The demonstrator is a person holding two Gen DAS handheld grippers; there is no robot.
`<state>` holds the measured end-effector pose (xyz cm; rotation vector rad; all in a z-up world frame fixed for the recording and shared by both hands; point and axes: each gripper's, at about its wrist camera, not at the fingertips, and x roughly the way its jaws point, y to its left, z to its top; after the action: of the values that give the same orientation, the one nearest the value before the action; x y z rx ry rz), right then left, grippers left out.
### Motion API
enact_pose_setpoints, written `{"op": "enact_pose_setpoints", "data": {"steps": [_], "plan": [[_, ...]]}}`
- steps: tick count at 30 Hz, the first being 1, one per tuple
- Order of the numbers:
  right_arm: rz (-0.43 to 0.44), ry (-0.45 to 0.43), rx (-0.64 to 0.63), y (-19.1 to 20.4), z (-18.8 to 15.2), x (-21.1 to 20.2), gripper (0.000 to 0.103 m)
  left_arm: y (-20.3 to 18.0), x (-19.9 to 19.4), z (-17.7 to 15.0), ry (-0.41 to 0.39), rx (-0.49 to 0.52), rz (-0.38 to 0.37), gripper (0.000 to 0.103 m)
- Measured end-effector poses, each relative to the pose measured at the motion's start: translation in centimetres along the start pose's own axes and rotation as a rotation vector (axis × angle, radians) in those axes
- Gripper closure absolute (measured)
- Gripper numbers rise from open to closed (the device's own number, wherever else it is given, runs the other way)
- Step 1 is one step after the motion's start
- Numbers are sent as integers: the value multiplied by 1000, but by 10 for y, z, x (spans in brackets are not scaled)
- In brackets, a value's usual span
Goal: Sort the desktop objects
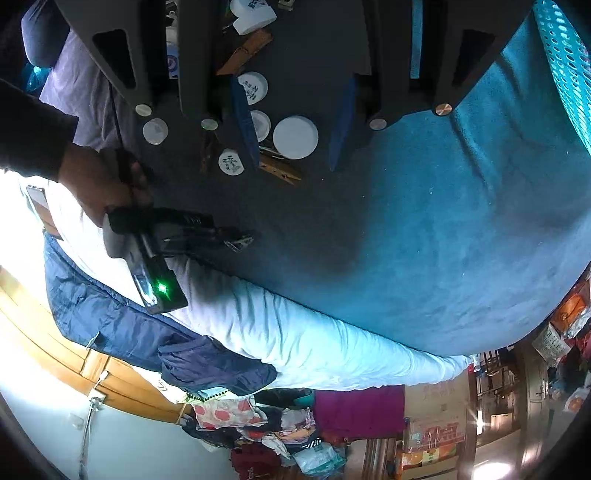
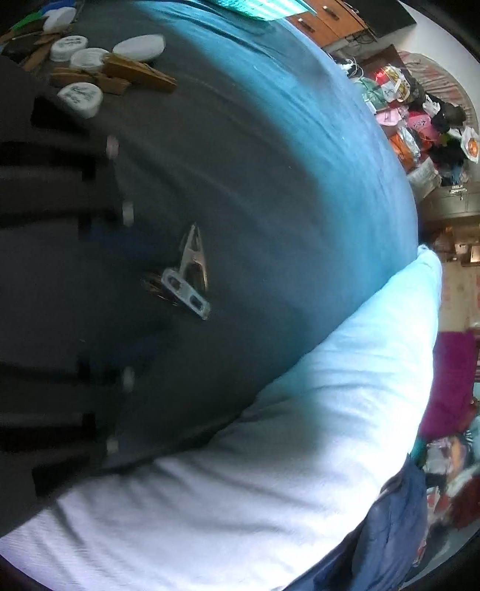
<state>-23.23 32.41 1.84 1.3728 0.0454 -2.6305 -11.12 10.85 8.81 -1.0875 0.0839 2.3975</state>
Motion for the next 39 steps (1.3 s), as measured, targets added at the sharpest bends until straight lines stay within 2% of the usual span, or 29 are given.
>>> {"op": "enact_pose_setpoints", "data": {"steps": [4,7,10,13,17,19,20,21,22,24,30,35,37,39], "plan": [[51,-38,39,-7,-12,-25,92,3,-6,-2,-9,18,-4,62],[56,-90,68,-12,-41,-69,92,15,-7,-7,-11,20,30,61],[78,-112,177,-28,-76,-100,92,28,-3,-13,9,10,41,61],[96,-95,208,-30,-112,-125,91,24,9,-21,33,64,-15,61],[104,-39,191,-14,-152,-133,88,15,33,-28,68,154,-74,61],[104,-35,197,-13,-162,-136,70,12,45,-31,88,210,-71,61],[96,-49,195,-14,-165,-141,53,10,48,-31,92,224,-65,61],[70,-68,183,-12,-166,-145,43,9,52,-31,96,235,-57,59],[58,-82,172,-11,-166,-146,41,8,57,-30,103,238,-59,58],[56,-100,175,-13,-168,-148,42,8,66,-28,111,238,-44,58],[46,-69,176,-12,-153,-128,42,-5,80,-34,125,295,-33,53],[33,-43,217,-10,-141,-116,43,-3,83,-32,121,268,-35,53],[37,-23,215,-6,-136,-111,53,-3,83,-32,118,265,-31,53],[-12,-5,195,0,-135,-109,79,0,80,-33,115,245,-28,62]]}}
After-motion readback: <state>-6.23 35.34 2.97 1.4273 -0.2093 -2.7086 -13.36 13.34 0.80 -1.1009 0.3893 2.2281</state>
